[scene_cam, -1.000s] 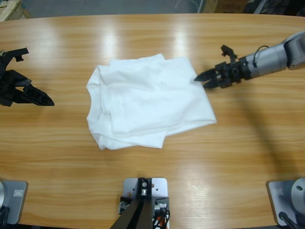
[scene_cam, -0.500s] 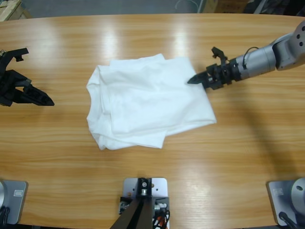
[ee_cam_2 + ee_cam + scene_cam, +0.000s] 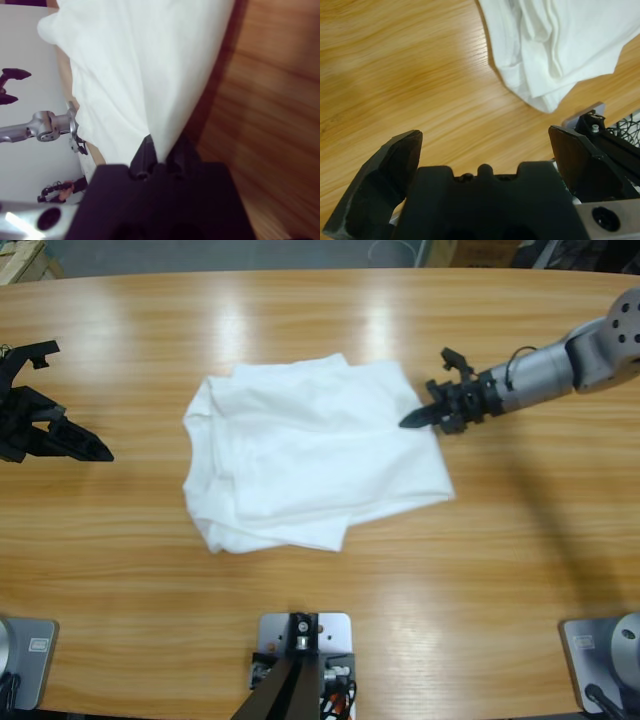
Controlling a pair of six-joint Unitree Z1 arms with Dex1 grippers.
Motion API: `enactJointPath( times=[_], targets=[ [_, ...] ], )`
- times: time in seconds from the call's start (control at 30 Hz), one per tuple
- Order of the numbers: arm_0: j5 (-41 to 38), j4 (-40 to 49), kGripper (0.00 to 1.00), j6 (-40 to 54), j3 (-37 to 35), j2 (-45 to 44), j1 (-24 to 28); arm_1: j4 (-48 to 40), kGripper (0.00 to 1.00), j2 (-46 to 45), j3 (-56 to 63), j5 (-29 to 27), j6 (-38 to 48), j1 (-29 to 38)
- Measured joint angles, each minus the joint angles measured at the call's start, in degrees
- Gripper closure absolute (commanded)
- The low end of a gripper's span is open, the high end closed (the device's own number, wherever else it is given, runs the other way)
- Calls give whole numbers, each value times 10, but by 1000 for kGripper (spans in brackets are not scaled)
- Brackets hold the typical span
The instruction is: Fold clothes
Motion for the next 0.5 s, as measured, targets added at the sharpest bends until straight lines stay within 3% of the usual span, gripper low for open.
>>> enactJointPath(
  times=[0.23, 0.5],
  targets=[
    [0, 0, 23, 0, 0, 0, 0, 115, 1000, -35, -2, -54, -41, -87],
    [0, 0, 23, 0, 0, 0, 1, 239, 1000, -84, -39, -167, -92, -141]
  ],
)
